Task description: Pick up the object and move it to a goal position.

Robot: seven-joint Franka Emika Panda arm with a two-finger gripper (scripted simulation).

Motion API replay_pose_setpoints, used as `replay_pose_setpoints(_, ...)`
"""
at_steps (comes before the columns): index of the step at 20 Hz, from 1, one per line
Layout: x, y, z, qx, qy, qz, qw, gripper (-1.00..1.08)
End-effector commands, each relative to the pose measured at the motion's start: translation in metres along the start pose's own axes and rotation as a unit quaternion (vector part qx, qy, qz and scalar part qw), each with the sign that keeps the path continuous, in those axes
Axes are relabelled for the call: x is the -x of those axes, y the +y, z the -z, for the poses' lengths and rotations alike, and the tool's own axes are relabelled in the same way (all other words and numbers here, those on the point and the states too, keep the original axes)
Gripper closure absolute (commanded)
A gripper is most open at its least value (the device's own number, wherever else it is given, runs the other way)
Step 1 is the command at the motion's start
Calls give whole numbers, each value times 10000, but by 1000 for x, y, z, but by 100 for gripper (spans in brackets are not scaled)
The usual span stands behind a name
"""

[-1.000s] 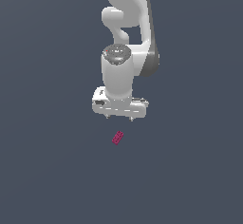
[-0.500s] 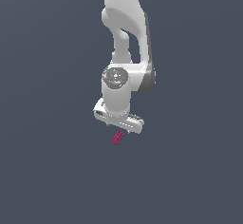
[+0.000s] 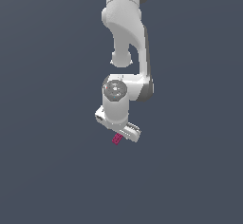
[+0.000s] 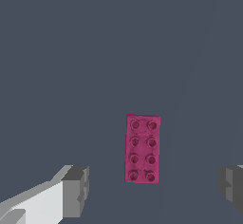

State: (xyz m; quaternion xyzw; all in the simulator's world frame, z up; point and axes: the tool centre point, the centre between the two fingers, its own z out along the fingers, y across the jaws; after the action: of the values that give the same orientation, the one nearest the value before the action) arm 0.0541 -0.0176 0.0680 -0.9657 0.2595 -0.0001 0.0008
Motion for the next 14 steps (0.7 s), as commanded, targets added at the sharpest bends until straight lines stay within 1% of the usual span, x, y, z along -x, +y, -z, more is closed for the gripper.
replay_pose_setpoints(1,-1,0,-4,5,2,-94,10000,-92)
replay_pose_setpoints(8,-1,0,-9,8,-3,-104,9999,-92)
replay_pose_setpoints(14,0,1,-34,8,-1,-119,9999,-92)
